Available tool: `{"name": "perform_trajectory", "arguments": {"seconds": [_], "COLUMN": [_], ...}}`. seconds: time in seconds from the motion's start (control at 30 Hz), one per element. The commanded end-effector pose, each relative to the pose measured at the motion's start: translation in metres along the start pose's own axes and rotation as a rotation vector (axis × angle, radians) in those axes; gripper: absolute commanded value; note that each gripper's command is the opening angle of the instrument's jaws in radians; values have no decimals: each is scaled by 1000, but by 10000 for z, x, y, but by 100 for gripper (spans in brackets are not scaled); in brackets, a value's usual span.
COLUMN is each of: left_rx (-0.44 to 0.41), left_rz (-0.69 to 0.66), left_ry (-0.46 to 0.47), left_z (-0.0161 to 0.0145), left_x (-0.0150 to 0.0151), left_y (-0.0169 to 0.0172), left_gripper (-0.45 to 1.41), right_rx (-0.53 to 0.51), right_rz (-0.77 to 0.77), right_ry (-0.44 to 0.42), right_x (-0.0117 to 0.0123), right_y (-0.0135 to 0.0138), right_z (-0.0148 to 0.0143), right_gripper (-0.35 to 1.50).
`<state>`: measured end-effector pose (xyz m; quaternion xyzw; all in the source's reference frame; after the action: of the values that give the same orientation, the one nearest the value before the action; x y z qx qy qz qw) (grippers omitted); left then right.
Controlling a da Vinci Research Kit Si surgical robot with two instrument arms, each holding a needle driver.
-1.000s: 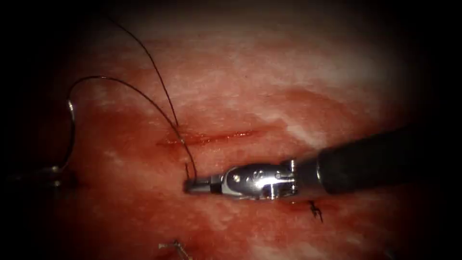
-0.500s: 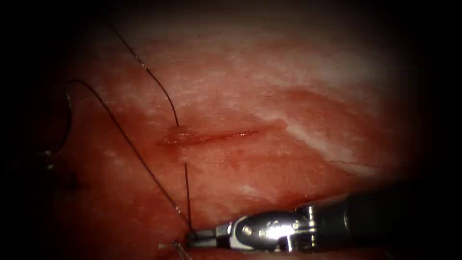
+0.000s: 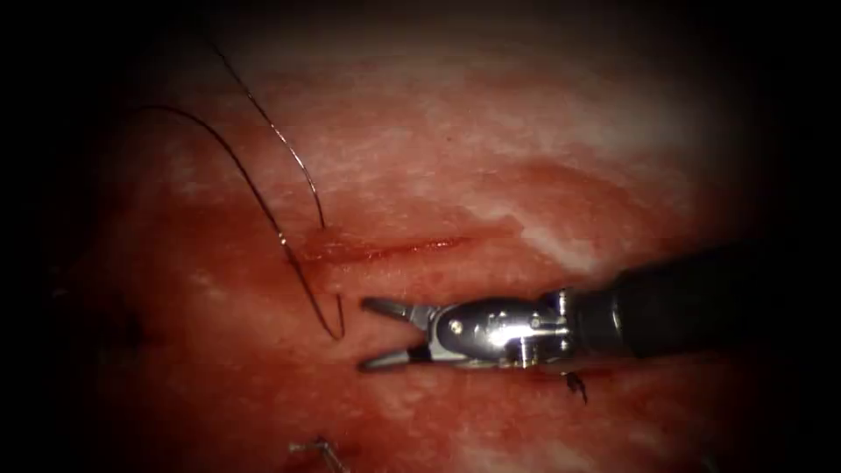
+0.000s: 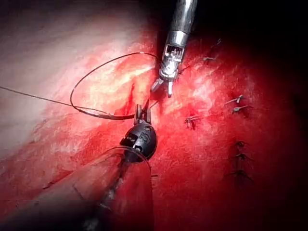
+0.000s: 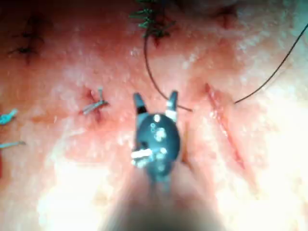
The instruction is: Wound Closure
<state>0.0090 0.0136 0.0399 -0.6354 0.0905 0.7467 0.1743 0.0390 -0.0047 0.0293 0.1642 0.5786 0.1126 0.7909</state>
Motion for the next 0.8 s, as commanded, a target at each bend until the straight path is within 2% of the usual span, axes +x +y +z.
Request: {"name": "perform_trajectory", "arguments": {"seconds": [0.03, 0.13, 0.17, 0.23, 0.3, 0.33, 0.4, 0.63, 0.8], "left_rx": [-2, -1, -1, 0, 0, 0, 0, -1, 10], "left_rz": [-2, -2, -1, -1, 0, -6, -11, -10, -19], "left_ry": [-2, -3, -3, -3, -3, -3, -3, -4, -13], "left_z": [3, 3, 3, 5, 5, 5, 5, 2, -2], "left_x": [-5, -6, -6, -9, -12, -14, -17, -26, -35], "left_y": [7, 7, 7, 6, 5, 4, 3, -3, -9], "left_gripper": [-45, -45, -45, -45, -45, -45, -45, -45, -45], "right_rx": [-10, -6, 9, 40, 39, 42, 61, 52, 61], "right_rz": [-3, -15, -19, -29, -31, -31, -30, 45, 55], "right_ry": [-4, -3, 1, 10, 10, 11, 19, 7, -7], "right_x": [-16, -33, -37, -43, -44, -44, -43, -41, -22], "right_y": [5, 9, 8, 3, 2, 3, 4, -7, -29], "right_z": [14, 33, 38, 47, 51, 51, 46, 21, 7], "right_gripper": [126, 121, 115, 88, 84, 69, -32, -35, -35]}}
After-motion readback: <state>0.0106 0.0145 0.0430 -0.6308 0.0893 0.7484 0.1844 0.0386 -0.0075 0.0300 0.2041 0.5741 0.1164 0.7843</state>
